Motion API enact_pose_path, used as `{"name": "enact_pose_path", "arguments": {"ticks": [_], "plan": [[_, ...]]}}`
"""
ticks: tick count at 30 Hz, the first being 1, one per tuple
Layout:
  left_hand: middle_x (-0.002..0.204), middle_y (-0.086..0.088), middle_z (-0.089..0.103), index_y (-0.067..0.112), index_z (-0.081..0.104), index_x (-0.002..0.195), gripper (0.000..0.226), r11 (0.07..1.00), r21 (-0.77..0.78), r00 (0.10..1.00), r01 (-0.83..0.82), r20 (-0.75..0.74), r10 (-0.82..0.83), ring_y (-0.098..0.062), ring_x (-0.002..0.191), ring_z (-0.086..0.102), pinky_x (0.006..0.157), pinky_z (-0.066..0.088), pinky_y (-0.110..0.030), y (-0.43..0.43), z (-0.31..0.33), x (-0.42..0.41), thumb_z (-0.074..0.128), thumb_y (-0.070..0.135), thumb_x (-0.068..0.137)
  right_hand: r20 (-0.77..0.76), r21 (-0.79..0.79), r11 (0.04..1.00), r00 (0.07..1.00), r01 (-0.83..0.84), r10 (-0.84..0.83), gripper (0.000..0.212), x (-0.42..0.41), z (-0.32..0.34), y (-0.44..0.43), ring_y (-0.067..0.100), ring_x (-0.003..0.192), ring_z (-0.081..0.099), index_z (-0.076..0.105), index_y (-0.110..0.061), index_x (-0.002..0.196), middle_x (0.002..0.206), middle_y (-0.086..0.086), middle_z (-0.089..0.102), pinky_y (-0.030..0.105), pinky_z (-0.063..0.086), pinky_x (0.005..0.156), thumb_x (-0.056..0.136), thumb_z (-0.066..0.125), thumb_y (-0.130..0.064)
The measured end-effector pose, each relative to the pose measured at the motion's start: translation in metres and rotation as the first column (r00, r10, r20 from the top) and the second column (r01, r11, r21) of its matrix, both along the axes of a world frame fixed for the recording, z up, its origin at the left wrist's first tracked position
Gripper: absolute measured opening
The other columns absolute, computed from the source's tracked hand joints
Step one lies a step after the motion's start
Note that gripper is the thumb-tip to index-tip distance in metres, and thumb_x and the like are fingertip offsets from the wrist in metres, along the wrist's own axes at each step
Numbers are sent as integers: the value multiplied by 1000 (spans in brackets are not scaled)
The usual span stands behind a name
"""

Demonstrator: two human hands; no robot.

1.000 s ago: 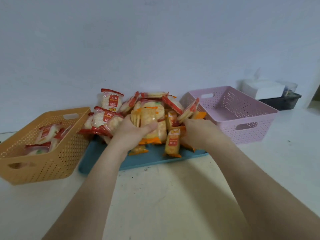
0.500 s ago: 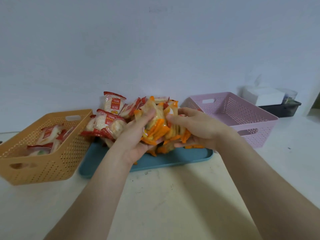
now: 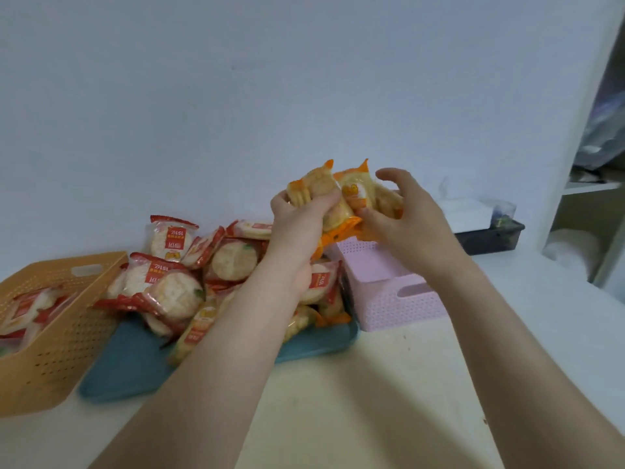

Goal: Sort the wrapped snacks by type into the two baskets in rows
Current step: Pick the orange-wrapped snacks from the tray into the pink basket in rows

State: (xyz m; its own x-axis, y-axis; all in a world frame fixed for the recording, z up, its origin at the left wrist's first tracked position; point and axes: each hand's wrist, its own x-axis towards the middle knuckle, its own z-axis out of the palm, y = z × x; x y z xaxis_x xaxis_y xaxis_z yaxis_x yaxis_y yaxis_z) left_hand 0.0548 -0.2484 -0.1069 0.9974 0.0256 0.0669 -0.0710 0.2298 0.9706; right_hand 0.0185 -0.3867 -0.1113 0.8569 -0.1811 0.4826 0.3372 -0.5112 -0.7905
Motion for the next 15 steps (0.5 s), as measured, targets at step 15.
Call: {"name": "enact_pose_path", "arguments": {"ticks": [15], "plan": [[82,-5,60,15,62,107,32,698,701,984,150,-176,-35,-19,60,49,44,36,-20,-41,-67,9,53,25,79,-422,-394,880,799,265,-430,20,21,-52,-93,32,84,58,61,-7,98,98,14,65,33,45,69,85,47,-9]]}}
